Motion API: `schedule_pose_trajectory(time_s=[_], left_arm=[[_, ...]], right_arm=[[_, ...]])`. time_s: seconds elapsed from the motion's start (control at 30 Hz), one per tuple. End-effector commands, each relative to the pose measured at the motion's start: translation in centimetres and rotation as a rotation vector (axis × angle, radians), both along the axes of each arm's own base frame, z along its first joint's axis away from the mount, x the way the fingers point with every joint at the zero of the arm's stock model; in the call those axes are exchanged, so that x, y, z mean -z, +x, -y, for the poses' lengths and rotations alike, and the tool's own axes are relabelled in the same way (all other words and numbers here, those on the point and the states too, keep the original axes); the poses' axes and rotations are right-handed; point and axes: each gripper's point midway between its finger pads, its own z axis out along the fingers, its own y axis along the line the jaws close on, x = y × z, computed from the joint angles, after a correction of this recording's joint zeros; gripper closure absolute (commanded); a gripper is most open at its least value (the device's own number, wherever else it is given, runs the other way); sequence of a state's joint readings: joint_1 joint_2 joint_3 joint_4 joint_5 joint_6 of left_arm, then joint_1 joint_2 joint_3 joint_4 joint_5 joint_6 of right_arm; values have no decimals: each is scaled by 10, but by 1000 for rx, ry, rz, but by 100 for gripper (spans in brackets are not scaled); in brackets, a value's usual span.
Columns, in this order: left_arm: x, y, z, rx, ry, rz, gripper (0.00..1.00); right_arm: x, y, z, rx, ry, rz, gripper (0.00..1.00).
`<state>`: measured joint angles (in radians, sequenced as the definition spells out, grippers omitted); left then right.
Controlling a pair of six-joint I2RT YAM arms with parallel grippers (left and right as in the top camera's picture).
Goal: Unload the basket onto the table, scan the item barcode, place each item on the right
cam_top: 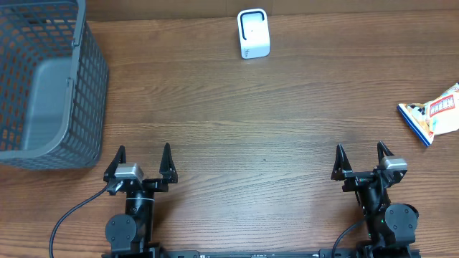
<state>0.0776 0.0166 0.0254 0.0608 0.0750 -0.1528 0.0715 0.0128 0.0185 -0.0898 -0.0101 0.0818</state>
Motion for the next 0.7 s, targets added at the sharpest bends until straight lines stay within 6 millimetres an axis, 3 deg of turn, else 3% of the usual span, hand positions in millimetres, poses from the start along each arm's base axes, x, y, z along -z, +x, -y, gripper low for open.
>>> schedule_pose_trajectory(time_s=[0.0, 0.13, 0.23, 0.67], left_arm=[[7, 0, -2, -18, 24, -7, 0], [13, 1, -6, -41, 49, -33, 0], [42, 0, -9, -55, 42, -149, 0], [42, 0, -7, -47, 127, -152, 0]], right_arm=[[1, 0, 3, 14, -4, 5, 0], [1, 0, 3, 14, -4, 5, 0], [1, 0, 3, 14, -4, 5, 0], [1, 0, 3, 14, -4, 5, 0]])
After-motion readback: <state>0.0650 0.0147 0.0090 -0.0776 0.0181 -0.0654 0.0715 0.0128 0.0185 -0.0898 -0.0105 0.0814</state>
